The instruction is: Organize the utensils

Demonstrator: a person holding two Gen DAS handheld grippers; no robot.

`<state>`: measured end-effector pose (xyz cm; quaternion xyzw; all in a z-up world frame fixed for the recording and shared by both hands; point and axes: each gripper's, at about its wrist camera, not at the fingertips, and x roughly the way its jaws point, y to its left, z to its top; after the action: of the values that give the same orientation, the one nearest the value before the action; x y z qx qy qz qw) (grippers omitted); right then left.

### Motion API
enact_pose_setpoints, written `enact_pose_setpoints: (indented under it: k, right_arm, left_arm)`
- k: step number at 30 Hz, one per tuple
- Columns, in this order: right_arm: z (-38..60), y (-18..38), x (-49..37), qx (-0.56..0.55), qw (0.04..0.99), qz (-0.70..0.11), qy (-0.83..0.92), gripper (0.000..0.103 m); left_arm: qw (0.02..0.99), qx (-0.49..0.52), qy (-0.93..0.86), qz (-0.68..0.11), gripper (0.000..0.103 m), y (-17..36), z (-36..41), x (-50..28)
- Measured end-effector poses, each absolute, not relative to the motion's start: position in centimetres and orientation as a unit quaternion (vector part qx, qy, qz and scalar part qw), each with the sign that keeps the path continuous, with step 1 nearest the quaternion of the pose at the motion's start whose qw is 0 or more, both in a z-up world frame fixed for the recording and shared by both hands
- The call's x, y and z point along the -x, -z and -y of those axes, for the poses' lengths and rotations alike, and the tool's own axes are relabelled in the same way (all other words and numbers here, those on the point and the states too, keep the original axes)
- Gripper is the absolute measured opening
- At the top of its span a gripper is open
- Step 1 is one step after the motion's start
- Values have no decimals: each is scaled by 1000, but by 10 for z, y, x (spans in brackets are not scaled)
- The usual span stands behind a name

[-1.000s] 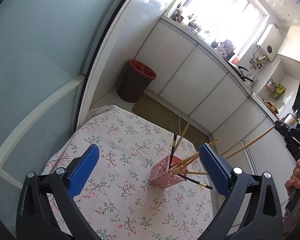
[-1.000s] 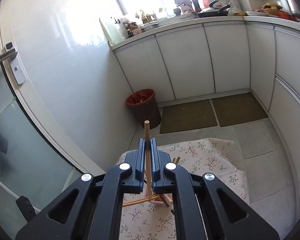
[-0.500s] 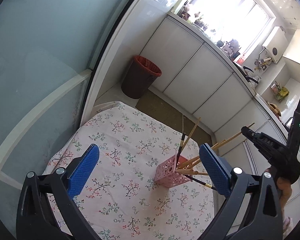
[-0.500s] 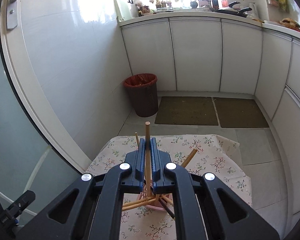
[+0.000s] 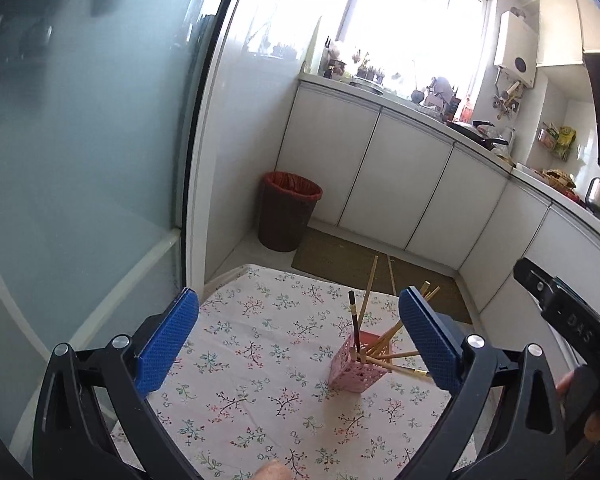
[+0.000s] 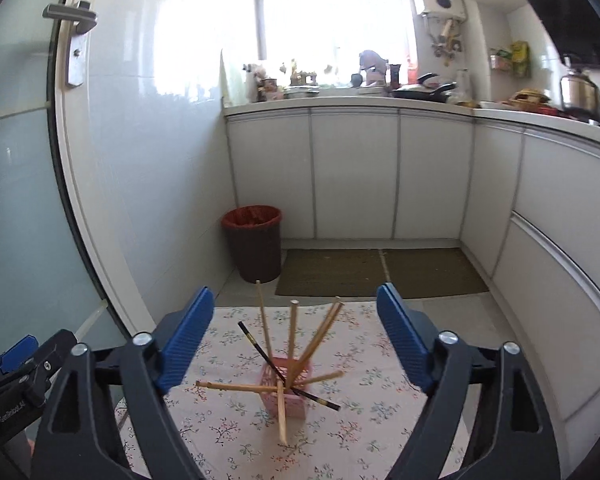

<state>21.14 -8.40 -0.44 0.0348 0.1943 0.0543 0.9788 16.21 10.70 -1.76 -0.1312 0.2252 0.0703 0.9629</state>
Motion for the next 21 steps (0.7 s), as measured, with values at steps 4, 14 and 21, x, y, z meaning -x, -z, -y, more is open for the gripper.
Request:
enact_pose_setpoints:
  k: [4, 14, 21]
  right_arm:
    - [121, 5, -165, -52, 983, -175, 16, 96]
    - [197, 8, -104, -137, 970, -199, 10, 96]
    - [181, 25, -66, -87, 975, -198, 47, 96]
  left_arm:
    - [967, 74, -92, -224, 96, 11, -67, -139]
    - [971, 82, -83, -210, 96, -3, -48, -102]
    - [971, 39, -85, -218, 96, 5, -11, -90]
